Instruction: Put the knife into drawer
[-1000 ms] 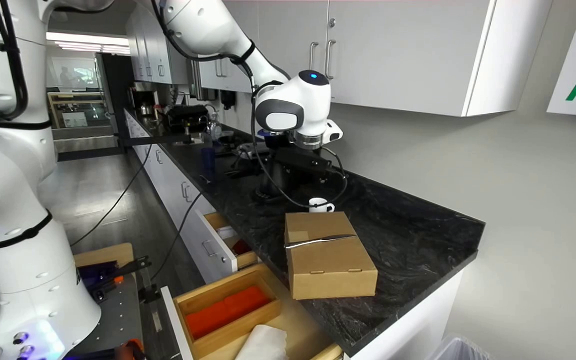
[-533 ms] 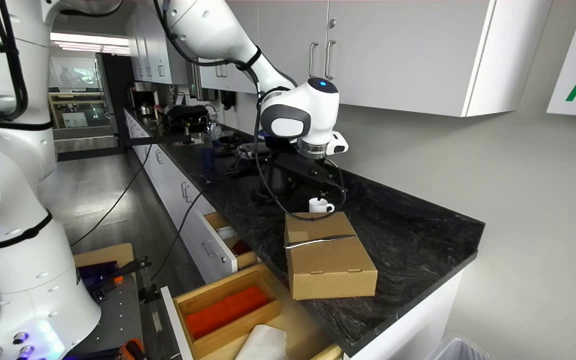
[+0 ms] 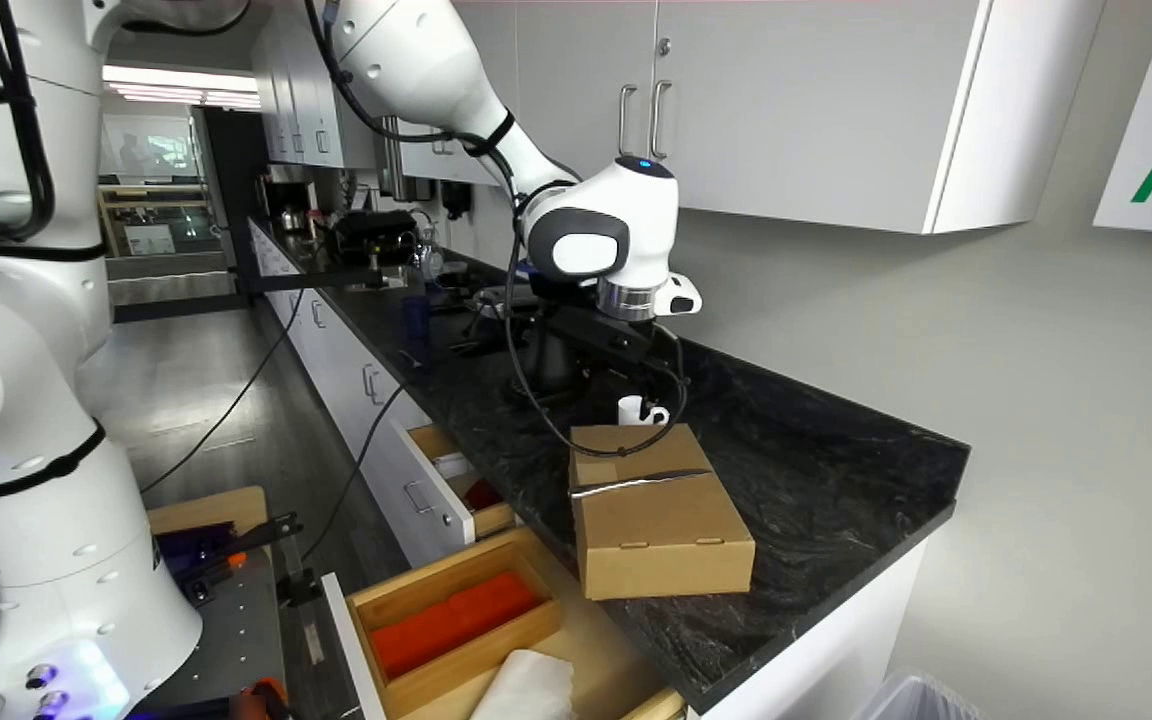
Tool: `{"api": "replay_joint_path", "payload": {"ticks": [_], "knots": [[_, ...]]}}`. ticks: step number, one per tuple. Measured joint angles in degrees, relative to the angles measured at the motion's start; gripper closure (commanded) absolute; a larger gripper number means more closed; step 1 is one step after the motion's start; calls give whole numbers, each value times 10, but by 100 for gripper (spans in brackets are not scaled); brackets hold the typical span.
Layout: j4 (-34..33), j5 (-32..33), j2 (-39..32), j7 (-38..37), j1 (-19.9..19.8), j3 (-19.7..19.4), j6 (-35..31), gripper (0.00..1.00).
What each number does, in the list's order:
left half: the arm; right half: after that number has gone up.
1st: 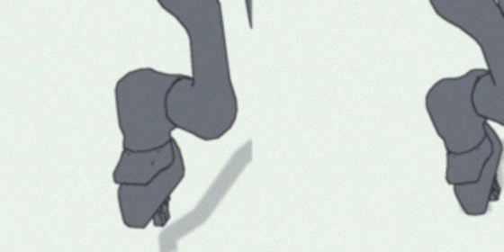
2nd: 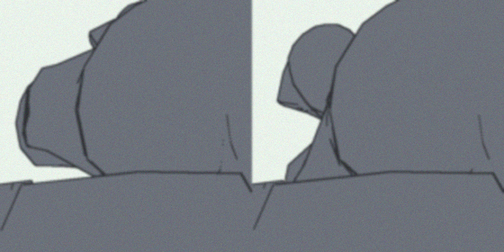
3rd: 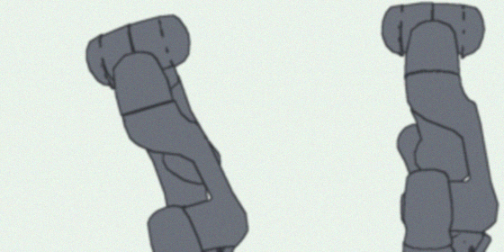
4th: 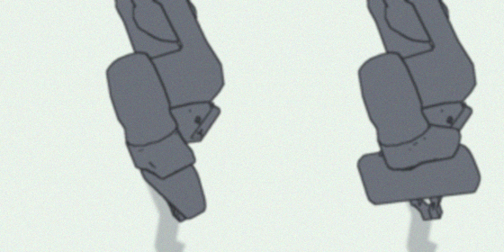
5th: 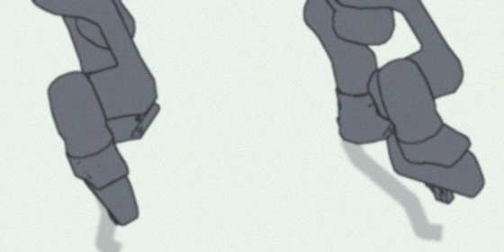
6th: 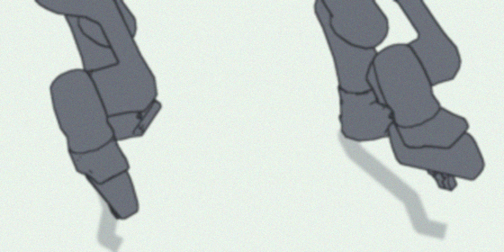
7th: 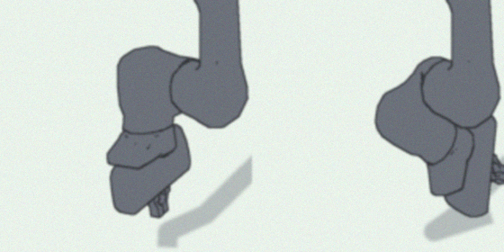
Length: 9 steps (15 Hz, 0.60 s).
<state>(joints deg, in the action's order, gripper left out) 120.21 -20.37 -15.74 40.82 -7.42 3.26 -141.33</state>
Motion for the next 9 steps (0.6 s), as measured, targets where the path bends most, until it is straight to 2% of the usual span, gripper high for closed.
{"api": "replay_joint_path", "payload": {"ticks": [9], "knots": [[47, 24, -1, -26, -2, -15, 0, 0]]}}
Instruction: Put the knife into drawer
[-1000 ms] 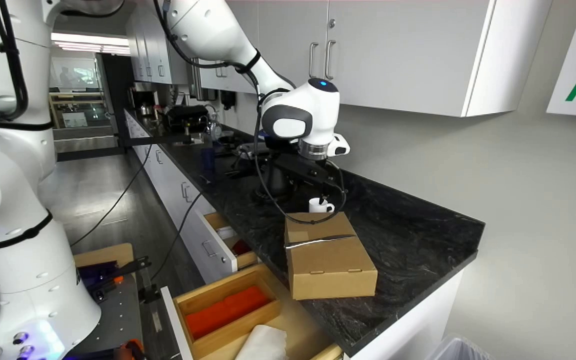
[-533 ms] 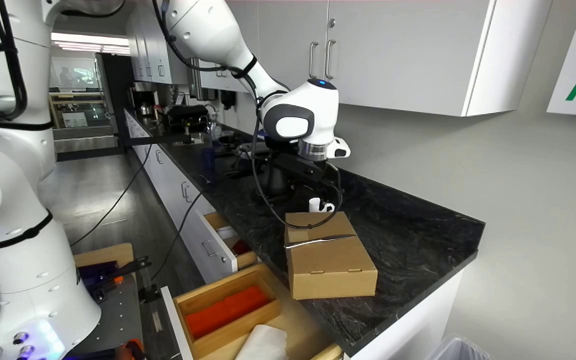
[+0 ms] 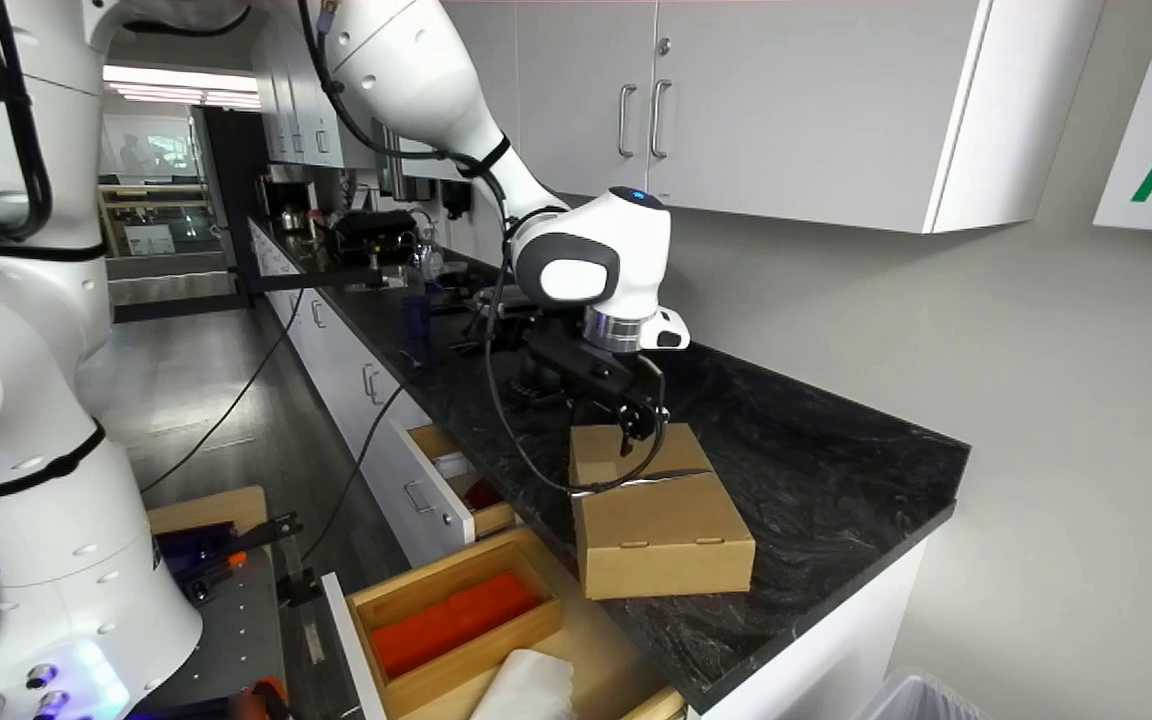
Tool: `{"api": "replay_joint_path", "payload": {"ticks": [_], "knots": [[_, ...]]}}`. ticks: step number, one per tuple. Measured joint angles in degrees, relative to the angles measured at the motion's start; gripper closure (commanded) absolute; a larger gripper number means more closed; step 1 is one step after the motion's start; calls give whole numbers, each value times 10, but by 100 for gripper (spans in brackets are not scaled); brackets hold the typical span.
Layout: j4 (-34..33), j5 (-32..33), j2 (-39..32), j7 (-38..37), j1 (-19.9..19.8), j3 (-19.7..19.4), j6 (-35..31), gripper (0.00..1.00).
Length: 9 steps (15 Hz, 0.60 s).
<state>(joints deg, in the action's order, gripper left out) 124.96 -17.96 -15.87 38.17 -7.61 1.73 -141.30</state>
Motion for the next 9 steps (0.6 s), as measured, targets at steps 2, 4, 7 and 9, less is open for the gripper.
{"api": "replay_joint_path", "payload": {"ticks": [2, 4, 7, 9], "knots": [[13, 14, 0, -10, 0, -7, -1, 0], [21, 36, 0, -25, 0, -13, -1, 0], [27, 71, 0, -47, 0, -21, -1, 0], [28, 90, 0, -54, 0, -23, -1, 0]]}}
